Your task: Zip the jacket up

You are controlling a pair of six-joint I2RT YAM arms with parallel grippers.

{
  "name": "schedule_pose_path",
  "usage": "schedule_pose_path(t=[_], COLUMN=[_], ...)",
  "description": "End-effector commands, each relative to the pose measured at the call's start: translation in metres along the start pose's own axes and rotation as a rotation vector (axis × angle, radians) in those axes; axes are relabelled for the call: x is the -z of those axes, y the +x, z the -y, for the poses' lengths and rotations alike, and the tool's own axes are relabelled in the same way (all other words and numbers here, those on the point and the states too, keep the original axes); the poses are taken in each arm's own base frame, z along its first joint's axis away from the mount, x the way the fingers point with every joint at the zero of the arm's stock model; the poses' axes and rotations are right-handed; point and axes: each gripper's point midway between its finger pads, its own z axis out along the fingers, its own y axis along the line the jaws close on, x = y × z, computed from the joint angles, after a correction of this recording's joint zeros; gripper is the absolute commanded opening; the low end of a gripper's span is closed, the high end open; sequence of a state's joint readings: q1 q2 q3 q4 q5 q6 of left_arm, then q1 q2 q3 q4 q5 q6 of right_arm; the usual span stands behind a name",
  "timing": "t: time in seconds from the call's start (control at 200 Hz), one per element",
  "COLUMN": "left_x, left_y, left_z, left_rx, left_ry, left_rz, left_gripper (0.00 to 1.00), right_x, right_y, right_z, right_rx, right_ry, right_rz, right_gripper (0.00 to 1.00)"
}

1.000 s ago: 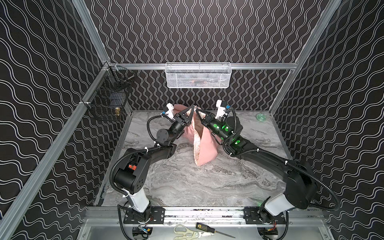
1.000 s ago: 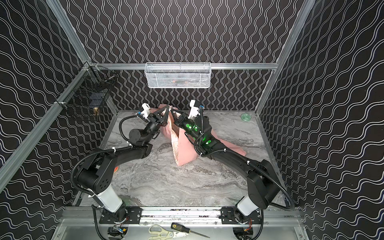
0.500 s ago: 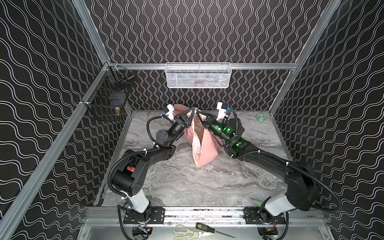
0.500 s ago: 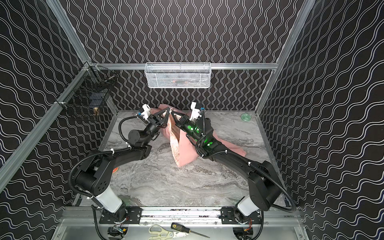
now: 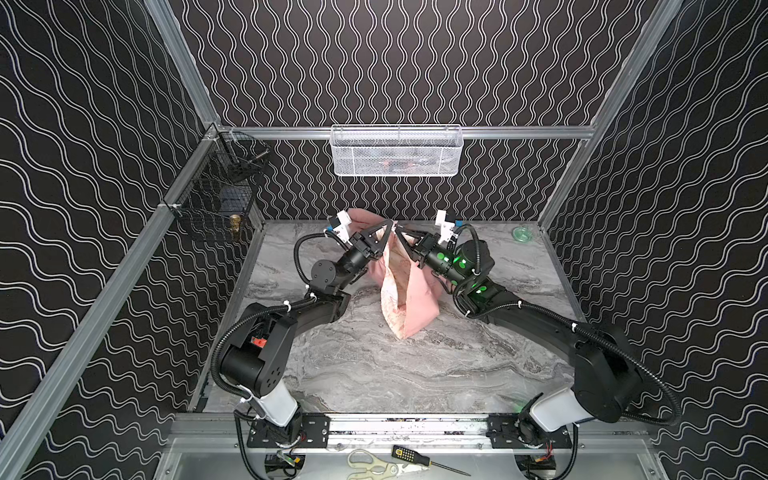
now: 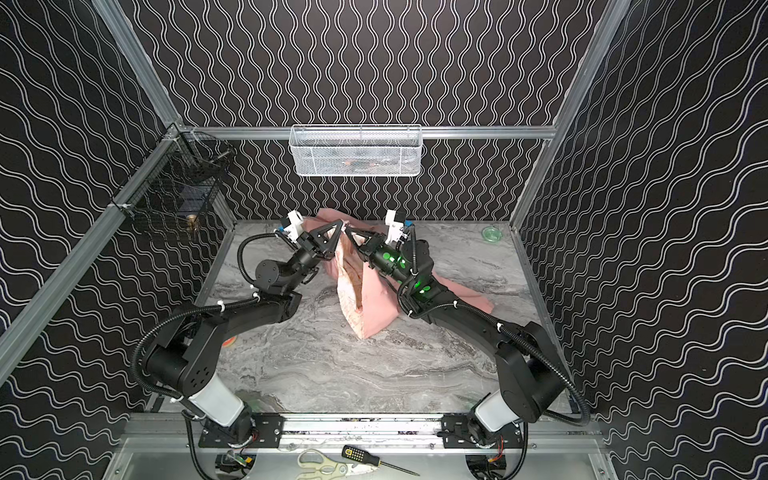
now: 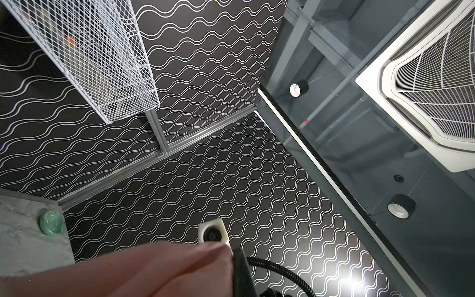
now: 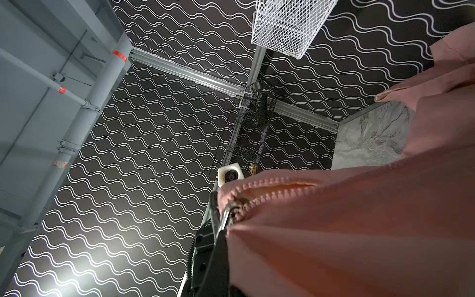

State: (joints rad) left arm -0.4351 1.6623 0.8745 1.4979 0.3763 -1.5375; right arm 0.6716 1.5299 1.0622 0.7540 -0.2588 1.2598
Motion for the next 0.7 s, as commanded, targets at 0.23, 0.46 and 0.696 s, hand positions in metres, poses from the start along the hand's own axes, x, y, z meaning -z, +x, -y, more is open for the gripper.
schedule_pose_path(t=[0.23, 0.46, 0.696], left_x=[-0.001, -0.003, -0.001], left_y=[-0.034, -0.034, -0.032], left_z=[0.004, -0.001, -0.002], left_rx=[-0.021, -0.014, -0.009], left_ry=[0.012, 0.002, -0.003], left_rz=[0.17, 0.168, 0.166], left_gripper=[0.0, 0.0, 0.0], right_x=[0.003, -0.001, 0.002], right_y=[0.042, 0.054, 0.054], right_z=[-0.005, -0.006, 0.005], right_rx=[-0.034, -0.016, -0.015], right_ry=[-0.031, -0.023, 0.021], right_rz=[-0.213, -0.253, -0.239], right_gripper=[0.0, 0.0, 0.0])
